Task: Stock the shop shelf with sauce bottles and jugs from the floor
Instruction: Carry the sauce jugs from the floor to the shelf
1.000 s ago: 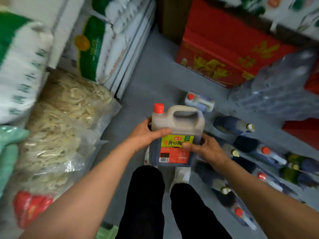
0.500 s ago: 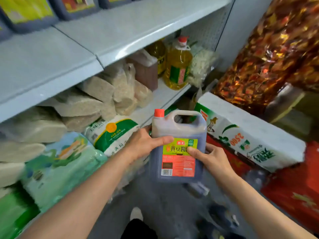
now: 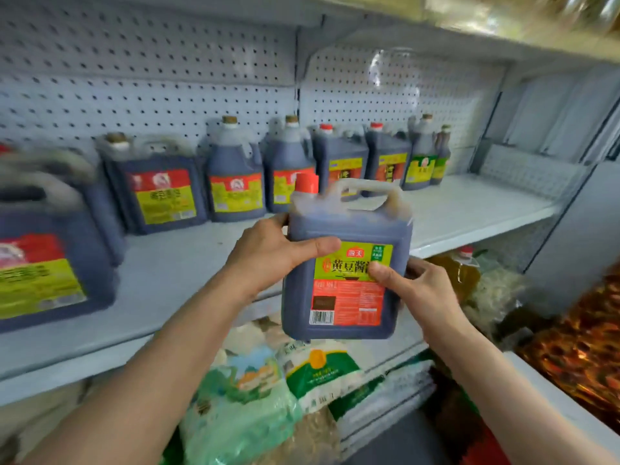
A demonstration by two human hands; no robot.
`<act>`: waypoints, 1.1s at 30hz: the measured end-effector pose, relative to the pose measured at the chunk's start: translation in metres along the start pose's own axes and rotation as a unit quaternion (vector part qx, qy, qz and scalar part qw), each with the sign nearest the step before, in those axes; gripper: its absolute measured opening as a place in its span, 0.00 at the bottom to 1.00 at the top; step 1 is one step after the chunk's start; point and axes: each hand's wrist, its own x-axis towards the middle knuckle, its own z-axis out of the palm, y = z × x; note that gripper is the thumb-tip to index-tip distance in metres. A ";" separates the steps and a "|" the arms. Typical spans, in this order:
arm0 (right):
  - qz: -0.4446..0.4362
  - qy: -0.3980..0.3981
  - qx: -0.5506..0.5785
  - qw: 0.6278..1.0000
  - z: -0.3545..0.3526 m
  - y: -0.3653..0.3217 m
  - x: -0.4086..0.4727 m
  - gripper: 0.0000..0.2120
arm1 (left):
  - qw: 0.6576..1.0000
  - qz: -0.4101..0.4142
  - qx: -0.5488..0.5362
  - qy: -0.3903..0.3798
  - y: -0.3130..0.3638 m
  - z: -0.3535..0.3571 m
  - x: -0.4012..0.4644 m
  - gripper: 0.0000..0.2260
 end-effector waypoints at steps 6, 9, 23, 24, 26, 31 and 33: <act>-0.031 -0.085 -0.004 0.996 0.093 -0.001 0.050 0.18 | 0.996 -0.024 0.032 0.084 -0.038 -0.082 0.009 0.40; -0.036 -0.104 -0.017 0.994 0.134 0.010 0.068 0.18 | 0.992 -0.025 0.018 0.119 -0.065 -0.107 0.013 0.40; -0.076 -0.184 -0.088 0.976 0.255 0.038 0.162 0.17 | 0.965 0.000 -0.033 0.261 -0.153 -0.155 0.060 0.43; -0.078 -0.187 -0.093 0.975 0.263 0.040 0.170 0.18 | 0.958 0.002 -0.037 0.284 -0.156 -0.154 0.065 0.43; -0.074 -0.197 -0.103 0.972 0.277 0.040 0.183 0.18 | 0.944 -0.002 -0.035 0.328 -0.163 -0.152 0.075 0.42; -0.049 -0.227 -0.108 0.967 0.300 0.033 0.202 0.19 | 0.926 -0.037 -0.020 0.374 -0.175 -0.152 0.097 0.39; -0.040 -0.221 -0.106 0.969 0.308 0.034 0.208 0.20 | 0.926 -0.037 -0.034 0.375 -0.177 -0.155 0.105 0.38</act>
